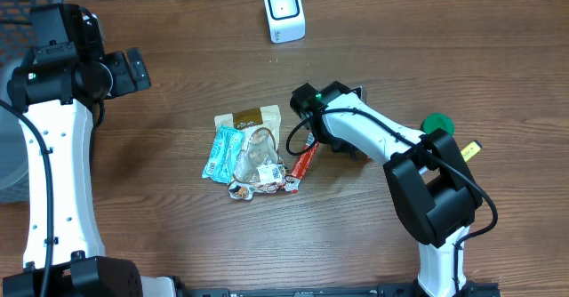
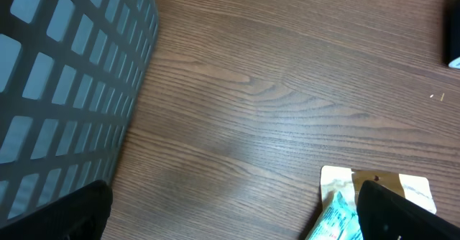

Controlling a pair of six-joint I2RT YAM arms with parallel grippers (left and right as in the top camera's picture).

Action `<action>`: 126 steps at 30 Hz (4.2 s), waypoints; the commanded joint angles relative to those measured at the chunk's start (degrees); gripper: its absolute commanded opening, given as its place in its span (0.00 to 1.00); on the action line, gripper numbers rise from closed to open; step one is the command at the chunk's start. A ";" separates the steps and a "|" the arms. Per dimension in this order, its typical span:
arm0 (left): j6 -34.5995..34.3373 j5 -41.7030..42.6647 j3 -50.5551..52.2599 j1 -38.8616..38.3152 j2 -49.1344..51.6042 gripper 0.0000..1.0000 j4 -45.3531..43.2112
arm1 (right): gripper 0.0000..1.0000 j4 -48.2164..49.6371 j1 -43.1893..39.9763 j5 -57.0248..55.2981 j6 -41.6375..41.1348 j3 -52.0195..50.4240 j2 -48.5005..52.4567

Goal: Scan the item barcode

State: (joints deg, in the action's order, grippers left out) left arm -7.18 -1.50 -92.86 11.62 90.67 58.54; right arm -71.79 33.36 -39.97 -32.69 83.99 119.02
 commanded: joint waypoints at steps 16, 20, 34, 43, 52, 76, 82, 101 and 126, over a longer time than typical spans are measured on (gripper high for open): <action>-0.74 0.46 -0.61 -0.39 0.42 1.00 -0.09 | 0.64 -1.81 -3.80 10.67 4.98 8.46 -3.80; -0.74 0.46 -0.61 -0.39 0.42 1.00 -0.09 | 0.64 -1.77 -8.46 21.33 8.26 8.17 -3.80; -0.74 0.46 -0.61 -0.39 0.42 1.00 -0.09 | 0.58 0.68 -14.95 32.15 11.98 5.75 -3.80; -0.74 0.46 -0.61 -0.39 0.42 1.00 -0.11 | 0.53 3.23 -14.97 32.13 11.98 3.50 -3.78; -0.74 0.46 -0.61 -0.39 0.42 1.00 -0.09 | 0.42 4.74 -14.97 32.13 11.98 1.95 -3.78; -0.74 0.46 -0.61 -0.39 0.42 1.00 -0.11 | 0.50 5.53 -15.02 32.15 11.96 1.88 -3.78; -0.74 0.46 -0.61 -0.39 0.42 1.00 -0.09 | 0.58 3.72 -15.02 33.57 11.89 1.86 -3.78; -0.74 0.46 -0.61 -0.39 0.42 1.00 -0.11 | 0.47 4.24 -15.02 37.53 11.72 1.84 -3.78; -0.74 0.46 -0.61 -0.39 0.42 1.00 -0.09 | 0.50 -6.27 -15.26 37.51 13.70 17.53 -4.04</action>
State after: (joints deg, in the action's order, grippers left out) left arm -7.18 -1.52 -92.84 11.62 90.67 58.54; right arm -76.55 18.37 -2.79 -19.46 96.97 117.36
